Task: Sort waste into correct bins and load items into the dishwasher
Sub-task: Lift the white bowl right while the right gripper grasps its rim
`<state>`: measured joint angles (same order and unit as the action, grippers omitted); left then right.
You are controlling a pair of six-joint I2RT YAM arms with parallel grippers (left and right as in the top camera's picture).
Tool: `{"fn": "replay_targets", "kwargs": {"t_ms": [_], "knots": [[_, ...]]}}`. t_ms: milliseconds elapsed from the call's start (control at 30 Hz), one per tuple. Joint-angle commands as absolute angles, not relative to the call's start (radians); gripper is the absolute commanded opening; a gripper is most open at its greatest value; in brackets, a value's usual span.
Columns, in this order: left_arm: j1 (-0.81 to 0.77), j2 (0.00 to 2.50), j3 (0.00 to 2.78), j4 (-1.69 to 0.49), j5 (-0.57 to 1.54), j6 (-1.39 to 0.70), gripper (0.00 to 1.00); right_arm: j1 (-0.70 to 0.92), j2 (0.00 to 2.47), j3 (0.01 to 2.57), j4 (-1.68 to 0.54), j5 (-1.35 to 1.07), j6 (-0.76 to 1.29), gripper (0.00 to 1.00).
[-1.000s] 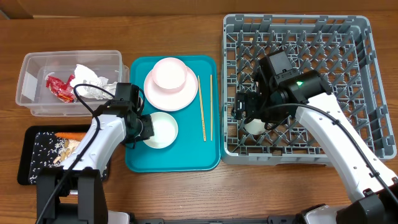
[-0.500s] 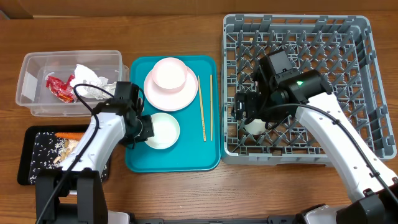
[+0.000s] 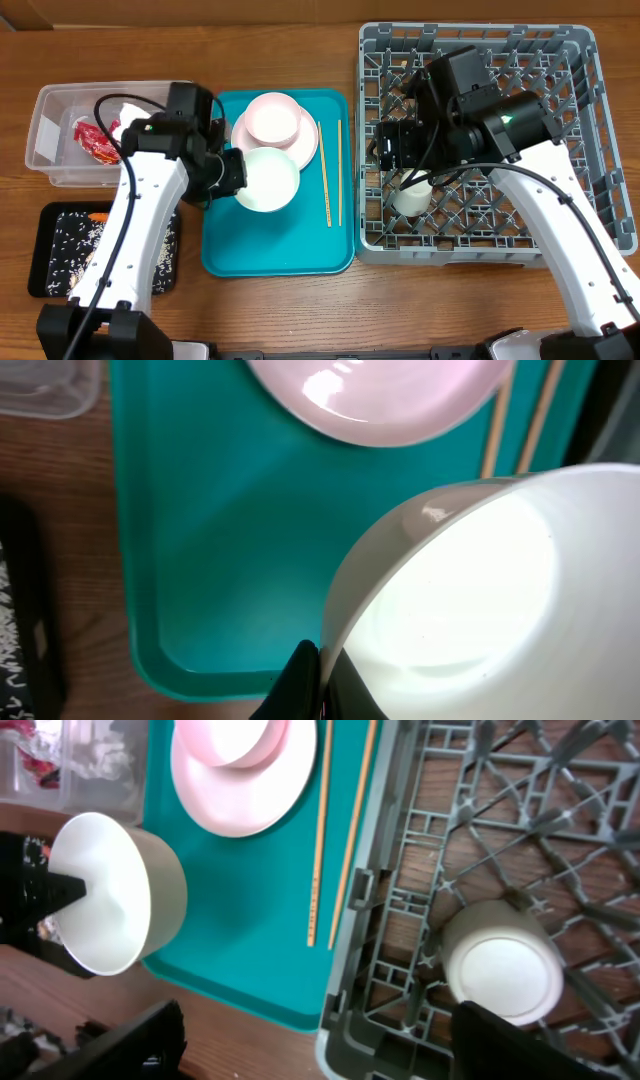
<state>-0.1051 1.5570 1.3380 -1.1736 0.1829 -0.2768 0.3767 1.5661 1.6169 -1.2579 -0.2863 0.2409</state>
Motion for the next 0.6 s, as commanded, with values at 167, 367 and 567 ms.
{"fn": "replay_targets", "kwargs": {"t_ms": [167, 367, 567], "knots": [[-0.245, 1.534, 1.44, -1.208, 0.237, -0.248, 0.06, 0.531, 1.562, 1.636, -1.219, -0.236, 0.236, 0.81], [-0.283, 1.534, 1.442, -1.214, 0.244, -0.25, 0.06, 0.614, 1.564, 1.617, -1.176, -0.169, 0.239, 0.69], [-0.283, 1.534, 1.442, -1.219, 0.265, -0.25, 0.06, 0.628, 1.566, 1.557, -1.097, -0.15, 0.24, 0.65]]}}
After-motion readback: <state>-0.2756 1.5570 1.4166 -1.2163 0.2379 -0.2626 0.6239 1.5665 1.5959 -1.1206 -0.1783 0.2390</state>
